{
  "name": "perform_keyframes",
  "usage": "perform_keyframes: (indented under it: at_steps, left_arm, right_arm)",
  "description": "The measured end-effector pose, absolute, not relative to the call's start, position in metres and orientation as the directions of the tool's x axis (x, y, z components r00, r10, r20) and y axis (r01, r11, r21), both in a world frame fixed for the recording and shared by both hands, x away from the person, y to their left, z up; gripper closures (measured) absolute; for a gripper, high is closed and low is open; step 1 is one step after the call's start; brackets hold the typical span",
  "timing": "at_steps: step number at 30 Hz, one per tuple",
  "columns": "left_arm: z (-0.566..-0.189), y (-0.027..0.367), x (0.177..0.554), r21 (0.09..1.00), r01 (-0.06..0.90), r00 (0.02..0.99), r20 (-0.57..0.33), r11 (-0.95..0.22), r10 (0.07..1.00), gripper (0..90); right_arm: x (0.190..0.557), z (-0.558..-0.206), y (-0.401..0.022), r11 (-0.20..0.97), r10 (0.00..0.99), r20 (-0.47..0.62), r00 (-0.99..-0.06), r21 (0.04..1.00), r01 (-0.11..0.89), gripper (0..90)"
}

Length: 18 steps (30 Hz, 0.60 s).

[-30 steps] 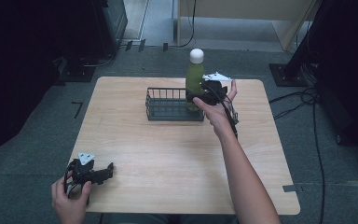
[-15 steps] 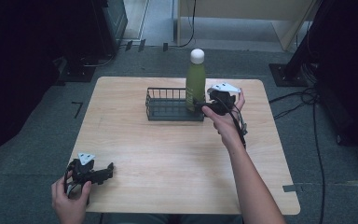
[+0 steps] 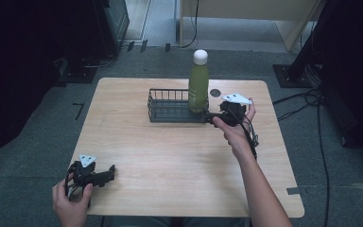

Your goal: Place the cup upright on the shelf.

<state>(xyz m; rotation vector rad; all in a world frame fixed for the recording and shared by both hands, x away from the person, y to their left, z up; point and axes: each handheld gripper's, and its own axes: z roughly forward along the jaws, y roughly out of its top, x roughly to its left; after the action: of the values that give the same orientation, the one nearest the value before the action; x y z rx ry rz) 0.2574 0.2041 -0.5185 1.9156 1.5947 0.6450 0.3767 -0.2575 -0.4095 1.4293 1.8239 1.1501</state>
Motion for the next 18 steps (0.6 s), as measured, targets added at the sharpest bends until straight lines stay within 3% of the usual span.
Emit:
perform_keyframes:
  at_steps: [18]
  left_arm:
    - [-0.519,0.204,0.257,0.687,0.714,0.177,0.011,-0.136,0.984,0.0]
  right_arm:
    - [0.345,-0.433,-0.286,0.055,0.962,0.091,-0.257,0.859,0.509,0.0]
